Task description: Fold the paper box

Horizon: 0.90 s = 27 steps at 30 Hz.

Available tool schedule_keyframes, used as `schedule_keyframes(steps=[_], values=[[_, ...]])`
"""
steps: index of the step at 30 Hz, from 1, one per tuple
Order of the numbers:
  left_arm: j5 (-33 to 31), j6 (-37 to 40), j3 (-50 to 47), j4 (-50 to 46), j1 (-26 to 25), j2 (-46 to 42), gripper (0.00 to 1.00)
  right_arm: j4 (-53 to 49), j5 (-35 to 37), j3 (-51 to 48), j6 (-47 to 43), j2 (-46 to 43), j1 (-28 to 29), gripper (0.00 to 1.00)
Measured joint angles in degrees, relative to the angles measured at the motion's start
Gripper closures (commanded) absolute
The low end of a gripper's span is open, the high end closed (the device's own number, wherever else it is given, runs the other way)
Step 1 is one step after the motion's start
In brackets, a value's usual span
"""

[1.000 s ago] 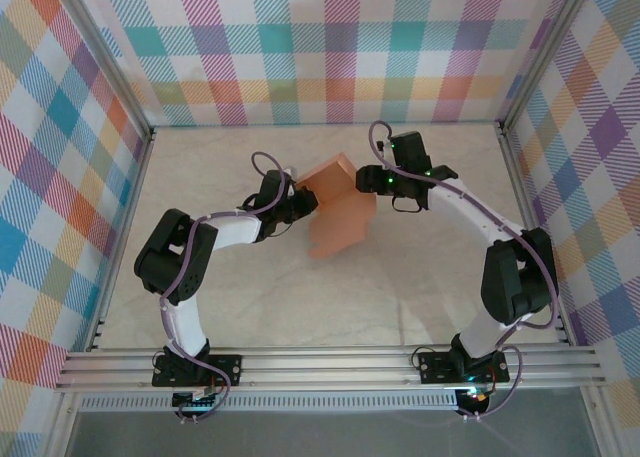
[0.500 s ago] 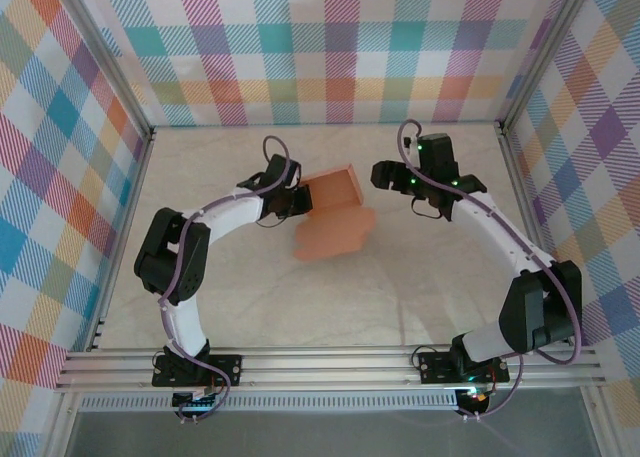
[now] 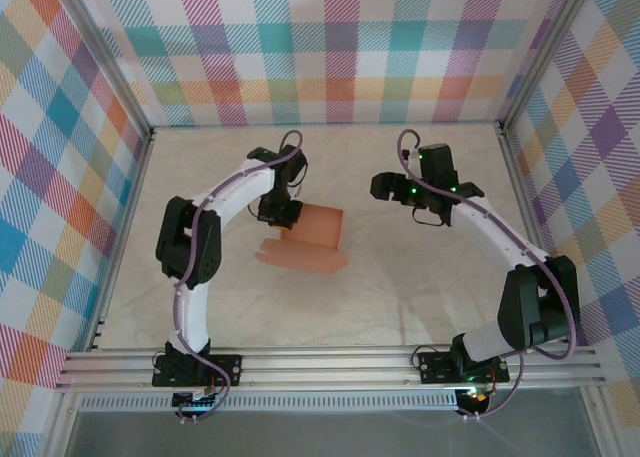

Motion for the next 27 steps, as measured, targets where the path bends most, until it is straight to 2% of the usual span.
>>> schedule_keyframes(steps=[6, 9, 10, 11, 16, 22, 24, 27], values=[[-3.3, 5.3, 8.0, -10.3, -1.8, 9.3, 1.00, 0.9, -4.0, -0.7, -1.5, 2.1, 0.0, 0.16], [-4.3, 7.0, 11.1, -14.3, -2.3, 13.2, 0.85, 1.0, -5.2, -0.7, -2.1, 2.8, 0.0, 0.16], [-4.7, 7.5, 12.1, -15.4, -2.3, 14.3, 0.72, 1.0, -5.6, -0.7, -2.4, 2.9, 0.0, 0.16], [-5.2, 7.9, 13.2, -16.5, -2.3, 15.2, 0.63, 1.1, -5.9, -0.7, -2.5, 3.0, 0.0, 0.16], [-5.1, 8.8, 17.9, -19.2, -2.5, 16.2, 0.34, 1.1, -7.0, -0.7, -3.1, 3.3, 0.0, 0.16], [-3.7, 8.9, 20.1, -18.0, -3.0, 14.0, 0.18, 1.5, -7.4, -0.7, -5.2, 4.6, 1.0, 0.15], [-3.5, 8.1, 19.0, -15.3, -3.0, 10.9, 0.13, 1.6, -7.0, -0.7, -6.4, 5.5, 1.8, 0.15], [-3.9, 5.7, 14.7, -9.2, -2.4, 2.9, 0.11, 1.1, -5.2, 0.3, -8.8, 7.8, 4.5, 0.15]])
